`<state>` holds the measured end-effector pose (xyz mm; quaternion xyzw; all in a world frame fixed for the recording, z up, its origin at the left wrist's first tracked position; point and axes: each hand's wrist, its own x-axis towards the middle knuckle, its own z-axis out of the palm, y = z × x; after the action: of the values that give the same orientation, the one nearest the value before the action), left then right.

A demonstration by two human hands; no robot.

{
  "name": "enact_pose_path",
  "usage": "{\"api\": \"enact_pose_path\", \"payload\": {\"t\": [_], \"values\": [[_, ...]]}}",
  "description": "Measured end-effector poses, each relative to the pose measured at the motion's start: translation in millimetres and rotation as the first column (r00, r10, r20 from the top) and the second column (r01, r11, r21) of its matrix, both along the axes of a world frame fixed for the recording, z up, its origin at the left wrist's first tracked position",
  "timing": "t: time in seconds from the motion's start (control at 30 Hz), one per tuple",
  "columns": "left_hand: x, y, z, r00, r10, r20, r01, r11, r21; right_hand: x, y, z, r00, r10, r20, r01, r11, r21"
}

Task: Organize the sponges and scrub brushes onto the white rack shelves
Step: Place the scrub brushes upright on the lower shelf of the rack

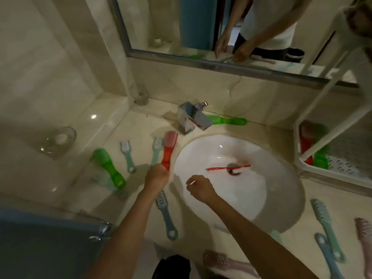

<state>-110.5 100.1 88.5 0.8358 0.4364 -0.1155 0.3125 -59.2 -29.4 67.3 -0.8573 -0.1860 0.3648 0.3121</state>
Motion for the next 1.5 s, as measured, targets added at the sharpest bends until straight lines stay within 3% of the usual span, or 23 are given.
{"api": "enact_pose_path", "payload": {"t": [0.2,0.43,0.53,0.77,0.93,1.03,1.3,1.5], "values": [[26,55,-26,0.995,-0.058,0.084,0.057,0.998,0.012,-1,64,-21,0.998,0.002,-0.058,-0.009,0.992,-0.130],[58,54,-47,0.982,-0.148,0.114,0.141,0.988,0.069,20,58,-41,0.981,-0.188,-0.056,0.171,0.958,-0.231],[65,54,-55,0.988,-0.079,0.129,0.078,0.997,0.016,29,52,-46,0.972,-0.228,-0.051,0.211,0.952,-0.222],[73,58,-41,0.929,0.128,0.348,-0.104,0.991,-0.088,76,17,-28,0.946,-0.324,0.015,0.318,0.918,-0.238],[96,78,-6,0.863,0.211,0.459,-0.197,0.977,-0.079,148,3,-14,0.903,-0.300,0.308,0.384,0.886,-0.261],[126,93,5,0.848,0.230,0.477,-0.195,0.973,-0.122,190,14,-12,0.903,-0.164,0.396,0.279,0.927,-0.252],[170,110,16,0.841,0.312,0.442,-0.244,0.948,-0.205,262,48,-40,0.895,0.129,0.427,0.043,0.928,-0.370],[171,105,13,0.846,0.313,0.431,-0.241,0.947,-0.214,267,43,-42,0.818,0.214,0.534,0.089,0.870,-0.485]]}}
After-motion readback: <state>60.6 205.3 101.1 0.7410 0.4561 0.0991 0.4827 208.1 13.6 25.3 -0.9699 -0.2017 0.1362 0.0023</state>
